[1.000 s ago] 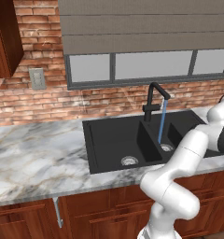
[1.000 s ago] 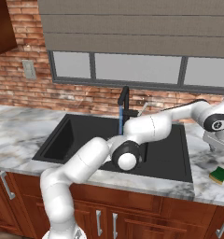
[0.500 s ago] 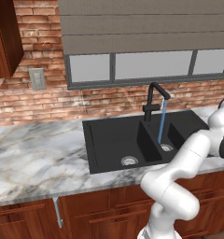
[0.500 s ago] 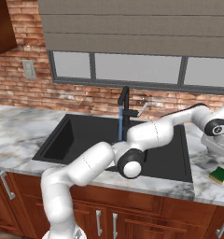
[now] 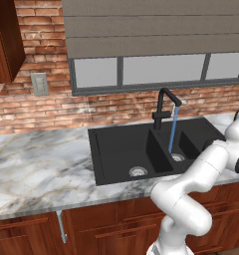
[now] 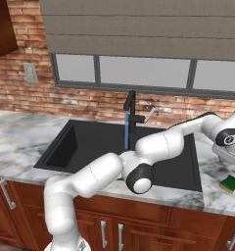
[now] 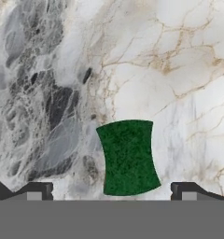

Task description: Soak the sponge with water for a few seconds and then drop it inside the sink.

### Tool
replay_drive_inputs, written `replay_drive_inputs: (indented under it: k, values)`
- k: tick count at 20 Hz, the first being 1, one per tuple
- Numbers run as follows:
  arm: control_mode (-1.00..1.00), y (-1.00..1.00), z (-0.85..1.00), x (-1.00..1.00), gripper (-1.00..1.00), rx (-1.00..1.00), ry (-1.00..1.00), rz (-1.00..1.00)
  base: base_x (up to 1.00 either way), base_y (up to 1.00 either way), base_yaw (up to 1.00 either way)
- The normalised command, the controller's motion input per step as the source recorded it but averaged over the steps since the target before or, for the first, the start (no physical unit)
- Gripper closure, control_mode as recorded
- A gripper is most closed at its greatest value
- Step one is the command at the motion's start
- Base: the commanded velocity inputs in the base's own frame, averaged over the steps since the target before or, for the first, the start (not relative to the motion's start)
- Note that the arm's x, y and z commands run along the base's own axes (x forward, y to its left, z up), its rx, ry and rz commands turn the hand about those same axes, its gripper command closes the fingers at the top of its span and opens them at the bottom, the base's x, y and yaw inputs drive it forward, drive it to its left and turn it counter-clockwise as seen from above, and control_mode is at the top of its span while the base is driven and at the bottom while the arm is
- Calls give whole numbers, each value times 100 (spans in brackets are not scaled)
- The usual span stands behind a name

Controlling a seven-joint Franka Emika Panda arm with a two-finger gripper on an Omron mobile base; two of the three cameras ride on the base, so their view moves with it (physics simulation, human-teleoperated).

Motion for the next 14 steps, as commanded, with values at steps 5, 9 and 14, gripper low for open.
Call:
replay_drive_inputs:
  k: [5,9,14]
  values:
    - [-100,-27,-4,0,-100,0,0,0,0,0,0]
    - [-100,-22,-8,0,-100,3,0,0,0,0,0]
    - [-100,-8,-5,0,-100,4,0,0,0,0,0]
